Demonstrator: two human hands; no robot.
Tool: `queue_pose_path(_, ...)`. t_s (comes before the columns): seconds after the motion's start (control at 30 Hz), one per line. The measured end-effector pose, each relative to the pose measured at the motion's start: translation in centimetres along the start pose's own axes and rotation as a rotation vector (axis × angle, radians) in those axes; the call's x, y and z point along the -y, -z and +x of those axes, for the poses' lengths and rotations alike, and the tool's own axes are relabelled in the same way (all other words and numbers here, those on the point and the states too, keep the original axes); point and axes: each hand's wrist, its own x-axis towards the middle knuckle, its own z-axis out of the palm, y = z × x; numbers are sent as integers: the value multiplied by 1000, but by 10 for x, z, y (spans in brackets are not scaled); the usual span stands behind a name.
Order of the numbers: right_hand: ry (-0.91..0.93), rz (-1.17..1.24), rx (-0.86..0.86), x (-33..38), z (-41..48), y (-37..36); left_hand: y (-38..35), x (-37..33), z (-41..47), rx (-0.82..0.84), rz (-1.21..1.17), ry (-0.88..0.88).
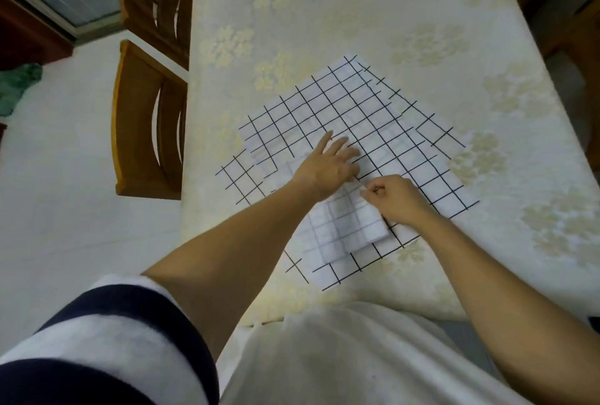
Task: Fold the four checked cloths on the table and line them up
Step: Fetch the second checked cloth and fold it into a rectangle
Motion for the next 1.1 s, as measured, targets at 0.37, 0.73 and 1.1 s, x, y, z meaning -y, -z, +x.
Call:
queue_pose_path(0.37, -19, 223, -9, -27, 28, 68, 8, 51, -21, -109, -941, 539)
queue_pose_path(0.73, 40, 187, -138, -23, 47, 66, -38, 29, -43, -230, -1034, 730)
queue_pose_path(1.1, 80, 302, 14, -7, 44, 76, -22, 45, -16, 20, -585, 410)
